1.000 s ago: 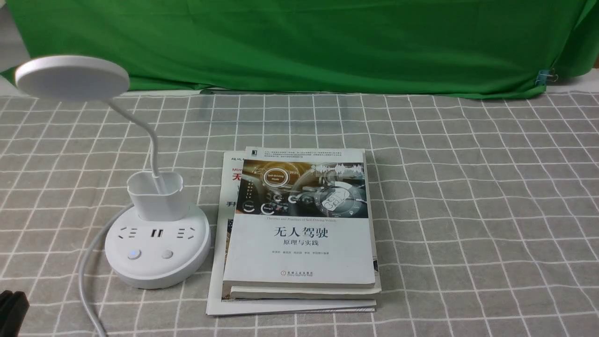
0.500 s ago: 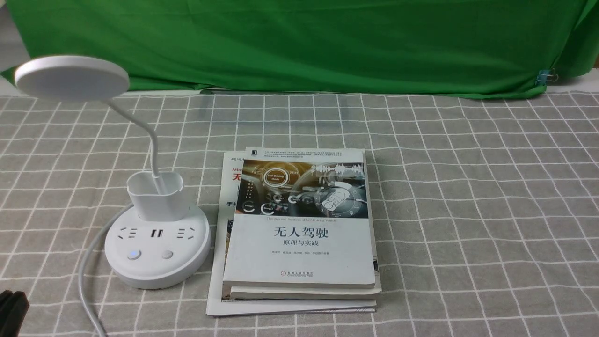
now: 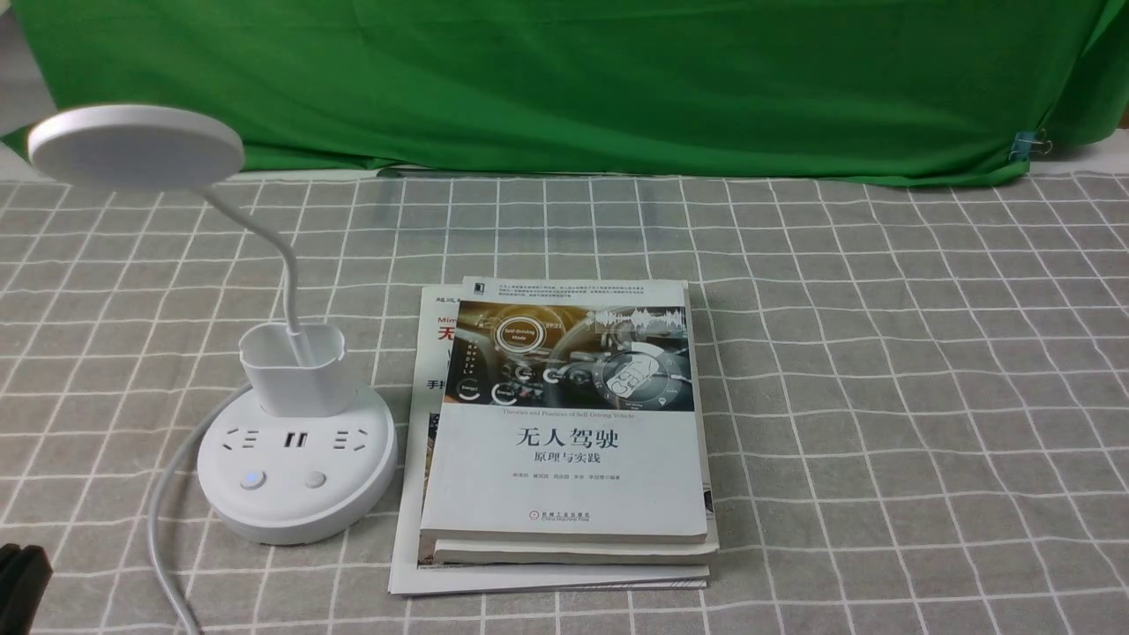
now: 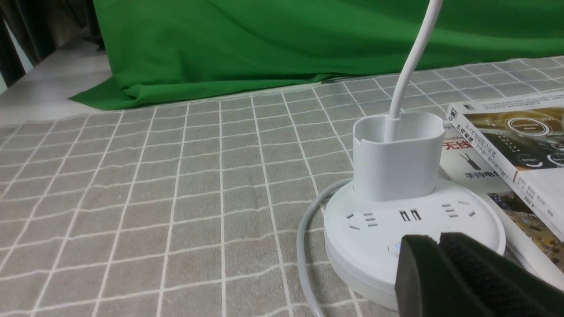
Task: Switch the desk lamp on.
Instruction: Use the left arm to press the button switch on the lamp holder
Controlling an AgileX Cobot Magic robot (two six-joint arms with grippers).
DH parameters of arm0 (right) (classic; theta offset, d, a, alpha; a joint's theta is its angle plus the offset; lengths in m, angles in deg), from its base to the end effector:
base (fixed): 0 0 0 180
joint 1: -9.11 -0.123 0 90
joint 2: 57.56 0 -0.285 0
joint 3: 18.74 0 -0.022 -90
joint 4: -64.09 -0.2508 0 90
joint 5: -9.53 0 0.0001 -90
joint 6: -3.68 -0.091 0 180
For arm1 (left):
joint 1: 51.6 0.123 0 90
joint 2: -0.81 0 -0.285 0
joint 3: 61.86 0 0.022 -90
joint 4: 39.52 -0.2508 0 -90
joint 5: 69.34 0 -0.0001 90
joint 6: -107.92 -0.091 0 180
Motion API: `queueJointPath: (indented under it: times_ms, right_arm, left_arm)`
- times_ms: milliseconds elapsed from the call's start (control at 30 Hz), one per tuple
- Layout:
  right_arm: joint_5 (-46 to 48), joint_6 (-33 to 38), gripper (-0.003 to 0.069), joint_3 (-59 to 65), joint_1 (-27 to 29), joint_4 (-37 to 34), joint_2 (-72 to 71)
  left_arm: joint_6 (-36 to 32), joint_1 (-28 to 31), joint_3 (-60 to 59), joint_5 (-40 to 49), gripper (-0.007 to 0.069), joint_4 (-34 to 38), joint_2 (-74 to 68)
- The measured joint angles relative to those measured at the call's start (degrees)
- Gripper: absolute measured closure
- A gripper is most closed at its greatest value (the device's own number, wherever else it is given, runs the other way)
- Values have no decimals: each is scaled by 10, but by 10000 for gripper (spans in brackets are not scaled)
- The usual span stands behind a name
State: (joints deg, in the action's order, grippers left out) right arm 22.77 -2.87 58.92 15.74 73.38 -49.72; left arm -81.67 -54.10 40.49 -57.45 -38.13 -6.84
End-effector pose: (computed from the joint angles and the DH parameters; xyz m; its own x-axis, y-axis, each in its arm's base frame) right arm 0.0551 -0.0098 0.1898 -0.1545 -0.0259 -0.9876 0.1451 0.9882 -0.0486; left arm 0.0559 -0.0029 0.1919 -0.1167 0.1484 -0.9820 0.0660 0.9878 0.1414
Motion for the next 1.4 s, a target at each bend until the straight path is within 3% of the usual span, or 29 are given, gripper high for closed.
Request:
queueJointPath:
  times_ms: [200, 433, 733, 933, 1000, 1133, 1267, 1400]
  right_arm:
    - [0, 0, 414, 0, 0, 0, 0]
    - [0, 0, 414, 0, 0, 0, 0]
    - [0, 0, 414, 0, 0, 0, 0]
    - [0, 0, 414, 0, 0, 0, 0]
    - [0, 0, 414, 0, 0, 0, 0]
    - [0, 0, 414, 0, 0, 0, 0]
    - [0, 0, 414, 0, 0, 0, 0]
    - [0, 0, 414, 0, 0, 0, 0]
  left_arm:
    - [0, 0, 0, -86, 606, -22, 0]
    - [0, 0, 0, -113, 606, -24, 0]
    - [50, 0, 0, -246, 606, 43, 0]
    - [61, 0, 96, -139, 606, 52, -48]
    - [62, 0, 174, -41, 606, 52, -112]
    - [65, 0, 232, 66, 606, 58, -207]
    - [62, 0, 244, 85, 606, 49, -277]
    - [62, 0, 245, 44, 606, 87, -349]
